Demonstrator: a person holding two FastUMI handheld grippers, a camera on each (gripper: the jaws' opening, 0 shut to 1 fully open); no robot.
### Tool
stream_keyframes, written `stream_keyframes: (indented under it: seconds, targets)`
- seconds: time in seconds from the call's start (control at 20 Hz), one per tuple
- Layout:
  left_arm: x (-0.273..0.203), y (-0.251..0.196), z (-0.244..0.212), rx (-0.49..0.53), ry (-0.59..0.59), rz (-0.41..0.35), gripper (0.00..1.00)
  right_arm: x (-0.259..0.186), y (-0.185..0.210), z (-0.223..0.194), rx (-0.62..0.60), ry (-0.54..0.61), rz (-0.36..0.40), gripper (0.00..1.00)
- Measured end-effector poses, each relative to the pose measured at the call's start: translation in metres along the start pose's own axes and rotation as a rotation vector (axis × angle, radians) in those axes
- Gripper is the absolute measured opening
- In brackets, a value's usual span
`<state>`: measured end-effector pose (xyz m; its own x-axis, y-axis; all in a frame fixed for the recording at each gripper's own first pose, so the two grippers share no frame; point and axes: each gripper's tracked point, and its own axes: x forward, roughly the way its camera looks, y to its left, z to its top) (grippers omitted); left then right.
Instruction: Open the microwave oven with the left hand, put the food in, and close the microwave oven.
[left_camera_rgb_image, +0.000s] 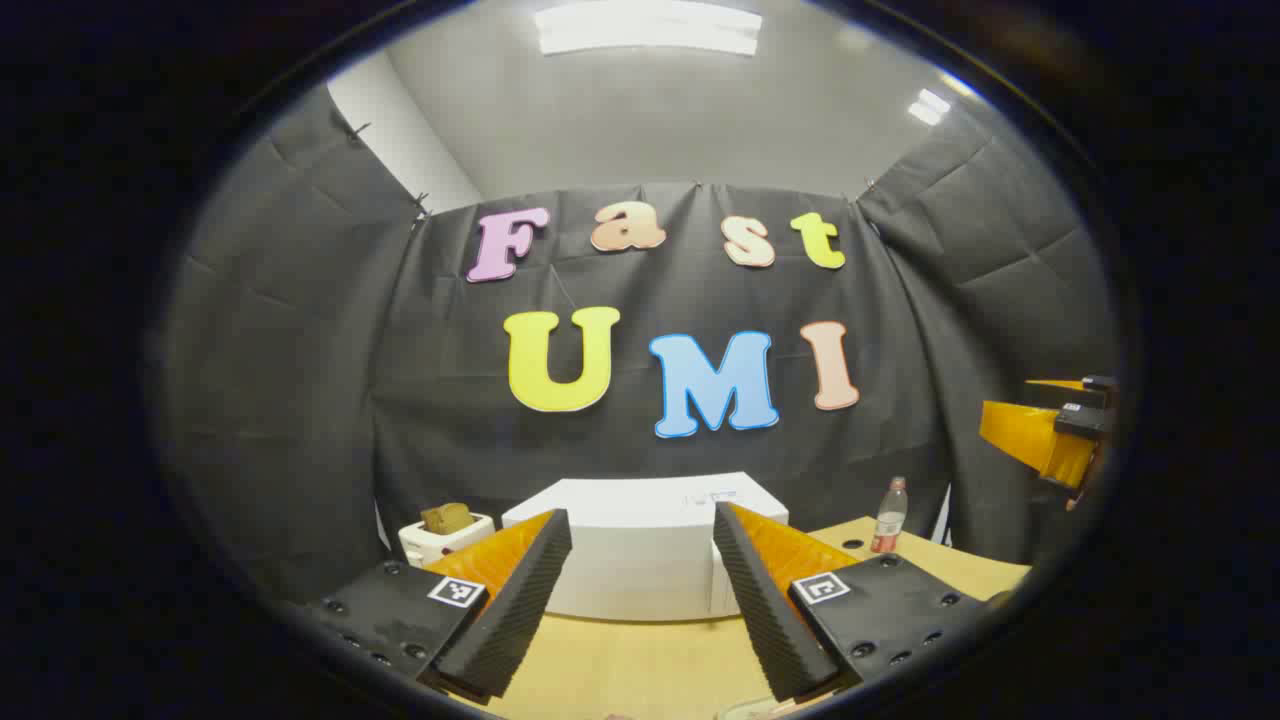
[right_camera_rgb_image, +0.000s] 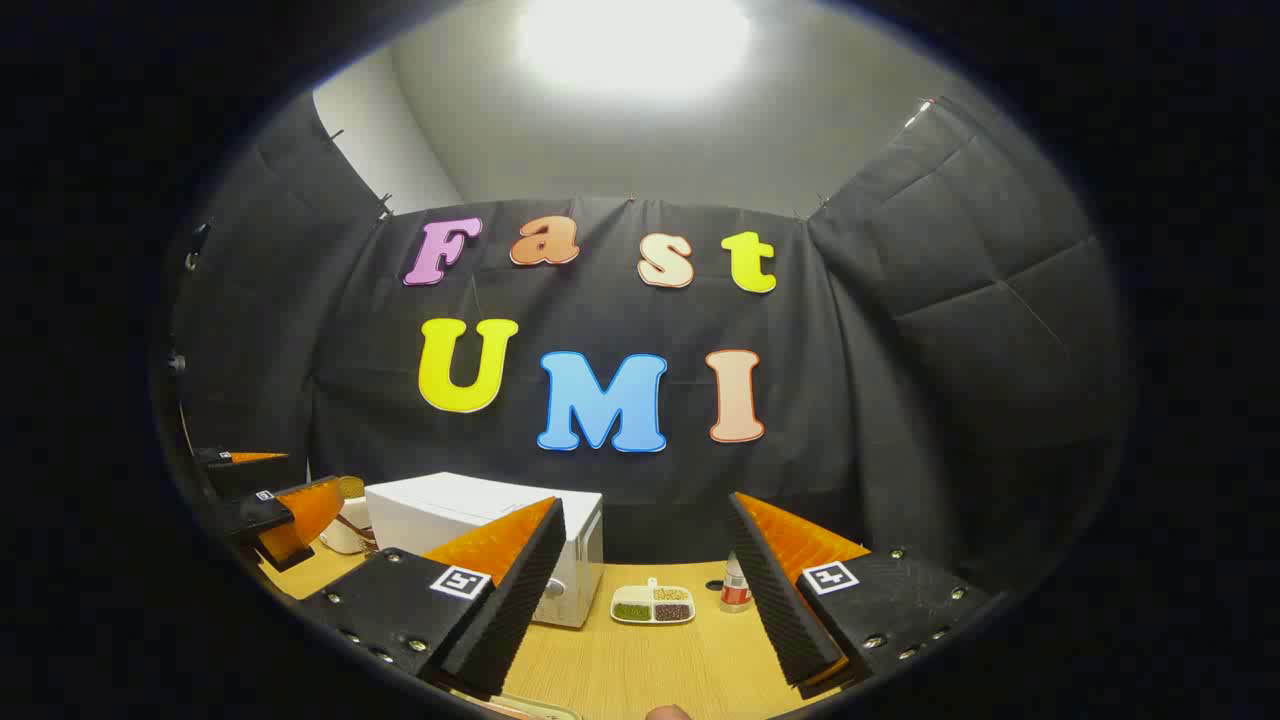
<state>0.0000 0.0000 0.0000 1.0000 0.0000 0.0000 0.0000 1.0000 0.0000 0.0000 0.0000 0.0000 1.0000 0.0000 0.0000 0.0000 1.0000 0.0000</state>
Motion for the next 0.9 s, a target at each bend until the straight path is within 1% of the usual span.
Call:
stream_keyframes:
  seconds: [0.5,0.9]
  targets:
    - [-0.0032,-0.0054,0.0006,0.0,-0.003,-0.009,0.95,-0.0071,-0.0023,-0.0023,0.004,0.006,-0.004,0.97]
    - [0.0036,-0.0111,-0.0047,-0.005,0.002,-0.016,0.95,-0.006,-0.0061,0.0006,-0.001,0.001,-0.008,0.97]
